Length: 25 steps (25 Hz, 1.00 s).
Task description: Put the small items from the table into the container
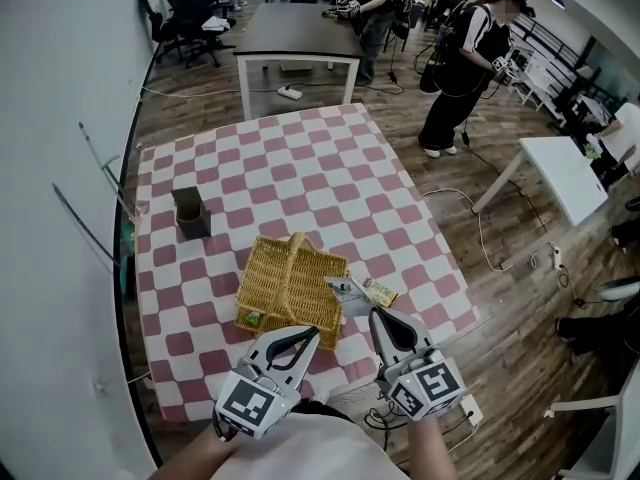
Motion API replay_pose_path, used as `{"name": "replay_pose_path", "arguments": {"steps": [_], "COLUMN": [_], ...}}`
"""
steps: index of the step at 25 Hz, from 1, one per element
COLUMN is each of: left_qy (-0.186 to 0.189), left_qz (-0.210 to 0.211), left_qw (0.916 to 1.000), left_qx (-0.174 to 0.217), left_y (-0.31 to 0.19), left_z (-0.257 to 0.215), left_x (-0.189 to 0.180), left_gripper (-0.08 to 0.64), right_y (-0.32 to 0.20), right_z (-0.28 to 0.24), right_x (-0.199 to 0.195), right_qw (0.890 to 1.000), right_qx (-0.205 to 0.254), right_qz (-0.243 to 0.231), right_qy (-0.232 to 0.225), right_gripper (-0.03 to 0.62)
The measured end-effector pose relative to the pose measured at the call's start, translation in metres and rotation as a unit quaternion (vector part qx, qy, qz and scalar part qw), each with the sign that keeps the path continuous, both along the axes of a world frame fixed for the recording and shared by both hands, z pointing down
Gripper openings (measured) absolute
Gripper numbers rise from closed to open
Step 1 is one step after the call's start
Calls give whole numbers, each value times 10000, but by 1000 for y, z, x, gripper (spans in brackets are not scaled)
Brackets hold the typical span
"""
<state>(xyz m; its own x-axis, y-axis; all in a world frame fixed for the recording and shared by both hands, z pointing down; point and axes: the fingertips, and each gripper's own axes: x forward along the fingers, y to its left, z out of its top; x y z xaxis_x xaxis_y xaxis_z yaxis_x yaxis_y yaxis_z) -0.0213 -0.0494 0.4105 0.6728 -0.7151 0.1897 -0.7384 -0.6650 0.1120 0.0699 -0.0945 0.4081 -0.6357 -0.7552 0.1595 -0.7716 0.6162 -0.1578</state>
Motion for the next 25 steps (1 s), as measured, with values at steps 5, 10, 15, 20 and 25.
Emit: {"name": "replay_pose_path", "arguments": {"steps": [5, 10, 15, 20, 25], "left_qy": [51, 40, 50, 44, 20], "left_qz": [-141, -286, -434, -497, -660], "left_qw": [9998, 9995, 9990, 9987, 9978], "left_qx": [-93, -93, -129, -113, -41], "left_y": [0, -1, -3, -4, -6], "left_z": [-3, -2, -2, -1, -1], "left_x": [-12, -25, -38, -45, -58], "left_gripper": [6, 6, 6, 6, 6], "right_y": [-1, -6, -15, -22, -30], "right_z": [-2, 2, 8, 21, 30], "right_x": [-22, -38, -50, -62, -76], "right_qw": [9998, 9994, 9988, 9975, 9946], "right_qx": [-22, -63, -144, -357, -547], "right_qz": [-195, -342, -458, -584, -763], "right_qy": [-50, -26, 34, 166, 434], "right_gripper": [5, 5, 5, 5, 5]}}
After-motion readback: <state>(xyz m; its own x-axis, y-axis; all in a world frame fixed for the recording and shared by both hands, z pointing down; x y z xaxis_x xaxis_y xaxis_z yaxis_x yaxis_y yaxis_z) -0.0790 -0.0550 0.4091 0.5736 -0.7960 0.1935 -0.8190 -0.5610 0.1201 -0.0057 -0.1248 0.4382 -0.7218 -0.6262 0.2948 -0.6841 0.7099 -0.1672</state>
